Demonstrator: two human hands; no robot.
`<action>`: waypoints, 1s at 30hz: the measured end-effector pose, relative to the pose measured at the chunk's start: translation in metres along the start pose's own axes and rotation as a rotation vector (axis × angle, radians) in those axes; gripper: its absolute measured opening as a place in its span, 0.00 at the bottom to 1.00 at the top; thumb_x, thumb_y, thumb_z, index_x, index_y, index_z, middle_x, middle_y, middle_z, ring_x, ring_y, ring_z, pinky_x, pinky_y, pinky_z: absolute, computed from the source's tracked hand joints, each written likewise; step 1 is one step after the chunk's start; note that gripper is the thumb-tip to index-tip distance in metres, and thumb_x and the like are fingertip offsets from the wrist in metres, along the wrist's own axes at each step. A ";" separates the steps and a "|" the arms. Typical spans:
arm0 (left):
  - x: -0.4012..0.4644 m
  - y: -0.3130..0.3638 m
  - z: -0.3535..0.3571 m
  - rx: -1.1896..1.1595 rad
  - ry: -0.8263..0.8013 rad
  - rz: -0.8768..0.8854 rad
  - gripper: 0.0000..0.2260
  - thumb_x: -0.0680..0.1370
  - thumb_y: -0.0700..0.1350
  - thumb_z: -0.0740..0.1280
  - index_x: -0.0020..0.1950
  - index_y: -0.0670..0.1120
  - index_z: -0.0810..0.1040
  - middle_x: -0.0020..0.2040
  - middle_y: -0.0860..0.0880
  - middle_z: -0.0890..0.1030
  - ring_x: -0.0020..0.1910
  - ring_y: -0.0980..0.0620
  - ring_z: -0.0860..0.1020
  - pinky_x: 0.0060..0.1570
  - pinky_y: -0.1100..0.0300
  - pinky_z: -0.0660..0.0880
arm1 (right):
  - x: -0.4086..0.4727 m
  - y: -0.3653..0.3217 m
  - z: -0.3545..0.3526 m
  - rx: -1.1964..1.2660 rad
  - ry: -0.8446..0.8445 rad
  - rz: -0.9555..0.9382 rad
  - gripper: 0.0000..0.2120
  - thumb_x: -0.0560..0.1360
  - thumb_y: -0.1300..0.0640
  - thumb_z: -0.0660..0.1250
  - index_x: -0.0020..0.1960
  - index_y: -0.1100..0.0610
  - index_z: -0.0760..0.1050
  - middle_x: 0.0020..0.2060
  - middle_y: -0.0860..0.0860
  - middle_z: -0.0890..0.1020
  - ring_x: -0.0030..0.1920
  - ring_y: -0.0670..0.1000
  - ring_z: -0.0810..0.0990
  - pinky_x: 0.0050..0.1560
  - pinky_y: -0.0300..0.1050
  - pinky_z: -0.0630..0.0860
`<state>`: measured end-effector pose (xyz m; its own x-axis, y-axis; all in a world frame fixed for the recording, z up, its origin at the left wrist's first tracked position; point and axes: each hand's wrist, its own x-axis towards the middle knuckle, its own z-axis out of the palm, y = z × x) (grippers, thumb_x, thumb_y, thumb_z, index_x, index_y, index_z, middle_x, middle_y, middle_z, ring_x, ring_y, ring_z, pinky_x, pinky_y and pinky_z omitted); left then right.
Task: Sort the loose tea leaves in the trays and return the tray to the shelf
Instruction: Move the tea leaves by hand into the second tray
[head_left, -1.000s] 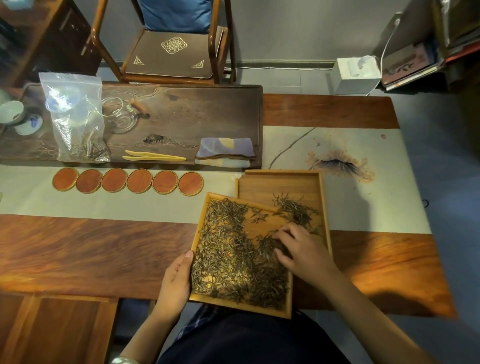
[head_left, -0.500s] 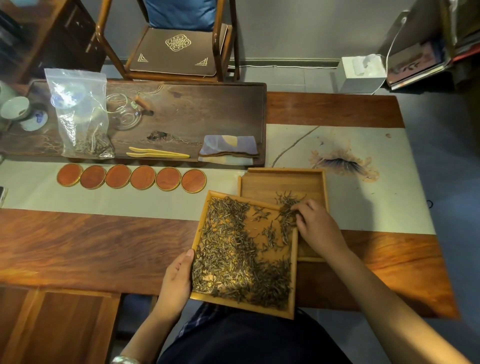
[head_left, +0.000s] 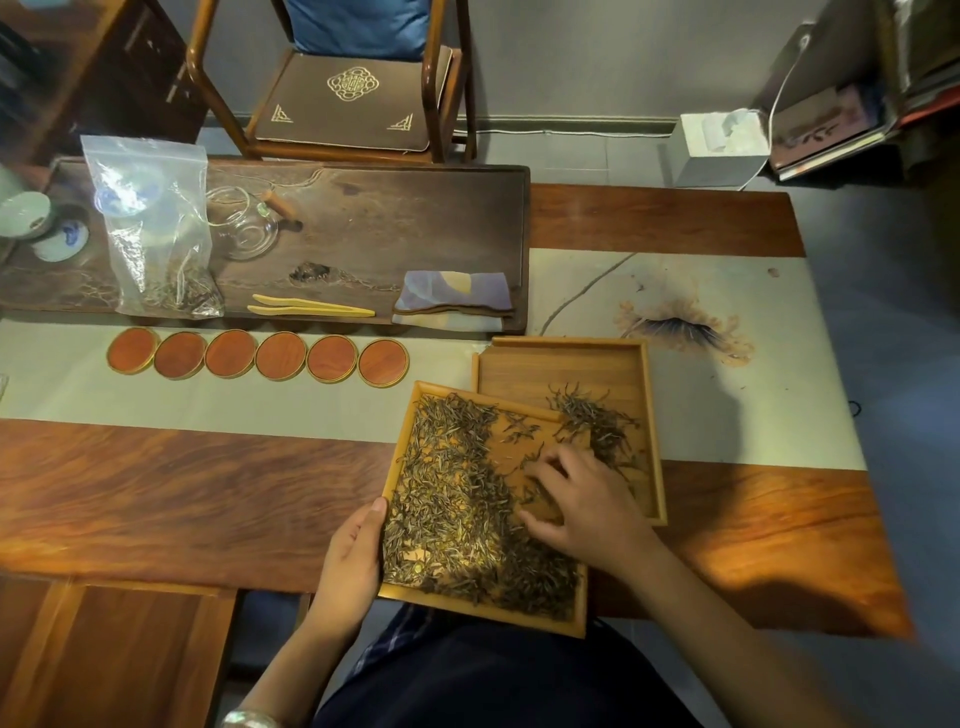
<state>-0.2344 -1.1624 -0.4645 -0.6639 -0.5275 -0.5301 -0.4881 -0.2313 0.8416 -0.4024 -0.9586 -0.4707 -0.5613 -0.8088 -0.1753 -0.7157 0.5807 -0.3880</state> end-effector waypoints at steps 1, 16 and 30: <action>0.000 0.001 0.000 0.002 -0.002 0.000 0.17 0.84 0.44 0.55 0.49 0.50 0.83 0.47 0.53 0.86 0.46 0.60 0.83 0.40 0.74 0.74 | 0.000 0.000 0.001 0.003 0.019 -0.004 0.18 0.75 0.46 0.63 0.61 0.55 0.75 0.55 0.51 0.74 0.54 0.49 0.74 0.48 0.38 0.75; -0.001 0.003 -0.004 0.009 -0.014 -0.010 0.17 0.84 0.44 0.53 0.52 0.48 0.82 0.48 0.53 0.86 0.47 0.58 0.83 0.41 0.74 0.74 | 0.022 0.040 -0.012 0.059 0.149 0.222 0.11 0.76 0.61 0.63 0.58 0.57 0.77 0.52 0.51 0.75 0.53 0.51 0.75 0.45 0.44 0.76; 0.001 0.000 -0.004 -0.011 -0.028 -0.030 0.18 0.84 0.47 0.55 0.50 0.53 0.85 0.51 0.50 0.86 0.50 0.55 0.83 0.43 0.71 0.75 | 0.051 -0.044 0.001 0.107 -0.010 -0.095 0.22 0.81 0.51 0.58 0.74 0.52 0.63 0.75 0.51 0.61 0.74 0.54 0.60 0.72 0.52 0.60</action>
<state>-0.2327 -1.1662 -0.4649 -0.6648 -0.4967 -0.5580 -0.5020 -0.2561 0.8261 -0.3989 -1.0251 -0.4634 -0.4886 -0.8609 -0.1422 -0.7165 0.4889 -0.4976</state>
